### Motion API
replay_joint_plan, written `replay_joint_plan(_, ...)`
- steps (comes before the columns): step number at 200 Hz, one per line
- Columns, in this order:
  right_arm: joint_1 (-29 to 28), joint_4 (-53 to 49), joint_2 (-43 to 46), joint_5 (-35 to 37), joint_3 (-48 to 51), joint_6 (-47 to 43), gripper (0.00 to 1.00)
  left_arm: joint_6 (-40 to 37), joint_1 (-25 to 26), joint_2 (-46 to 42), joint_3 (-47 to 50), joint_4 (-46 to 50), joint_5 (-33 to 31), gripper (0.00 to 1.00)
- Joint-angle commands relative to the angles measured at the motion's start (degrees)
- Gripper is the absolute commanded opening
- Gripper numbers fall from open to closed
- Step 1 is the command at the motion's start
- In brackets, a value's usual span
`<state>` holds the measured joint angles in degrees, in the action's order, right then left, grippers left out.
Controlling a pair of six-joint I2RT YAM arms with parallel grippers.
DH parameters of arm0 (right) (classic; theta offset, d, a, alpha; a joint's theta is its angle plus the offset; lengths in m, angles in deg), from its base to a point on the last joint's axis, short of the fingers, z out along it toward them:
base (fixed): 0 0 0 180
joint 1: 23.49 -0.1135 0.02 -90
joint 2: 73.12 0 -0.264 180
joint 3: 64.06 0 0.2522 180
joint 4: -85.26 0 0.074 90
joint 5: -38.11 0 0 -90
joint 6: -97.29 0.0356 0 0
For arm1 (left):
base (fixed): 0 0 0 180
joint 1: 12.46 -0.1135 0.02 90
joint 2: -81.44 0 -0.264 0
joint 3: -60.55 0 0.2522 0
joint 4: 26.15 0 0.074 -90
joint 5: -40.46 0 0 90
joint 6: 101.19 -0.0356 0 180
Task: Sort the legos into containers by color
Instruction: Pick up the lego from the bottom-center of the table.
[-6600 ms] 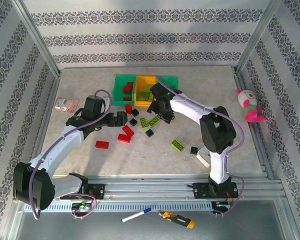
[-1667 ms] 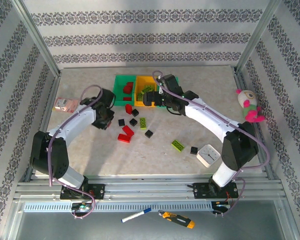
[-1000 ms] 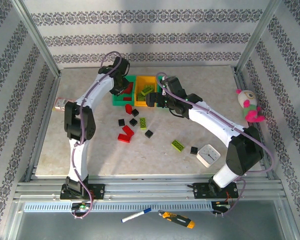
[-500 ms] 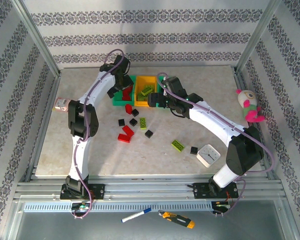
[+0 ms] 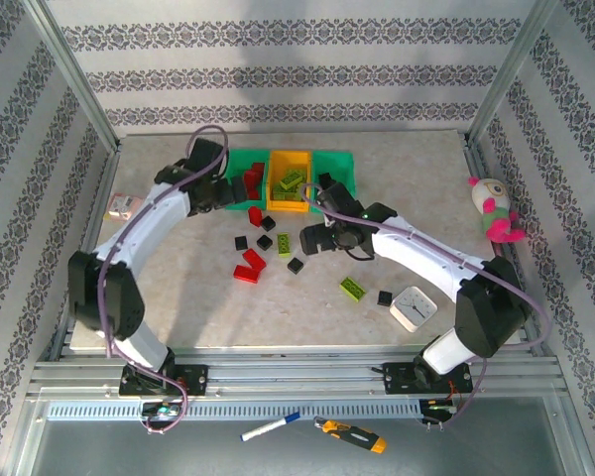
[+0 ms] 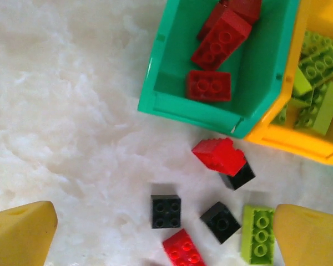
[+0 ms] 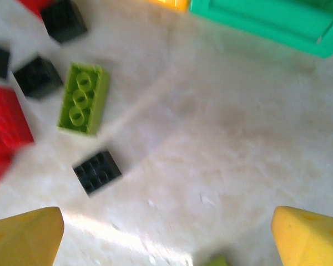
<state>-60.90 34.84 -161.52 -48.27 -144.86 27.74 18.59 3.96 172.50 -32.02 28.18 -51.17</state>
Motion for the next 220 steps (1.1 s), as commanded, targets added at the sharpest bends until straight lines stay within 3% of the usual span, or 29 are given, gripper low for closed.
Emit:
replay_joint_plan(1, -0.9, -8.82, 1.02, 0.57, 1.99, -7.76, 0.96, -12.46, 2.89, -7.33, 9.6, -12.72, 2.05, 0.99)
replay_joint_plan(39, -1.12, -12.47, -2.1, 0.42, 4.11, -15.7, 0.95, -22.4, 4.89, -19.11, 27.15, -27.79, 16.02, 0.99)
replay_joint_plan(111, -3.01, -17.51, -14.61, 0.01, 1.21, -18.34, 0.83, -34.27, 7.91, -22.78, 34.12, -29.89, 22.9, 0.99)
replay_joint_plan(144, -2.95, -18.13, -17.55, 0.05, 1.11, -18.54, 0.68, -35.38, 8.01, -22.44, 34.95, -30.53, 24.24, 0.99)
replay_joint_plan(175, -2.95, -18.17, -17.82, 0.5, 0.74, -18.15, 0.46, -35.73, 8.09, -22.06, 35.27, -31.36, 24.68, 0.99)
replay_joint_plan(220, -2.93, -18.27, -16.36, 1.48, -1.09, -17.08, 0.31, -35.42, 8.06, -21.81, 35.41, -32.82, 24.74, 0.99)
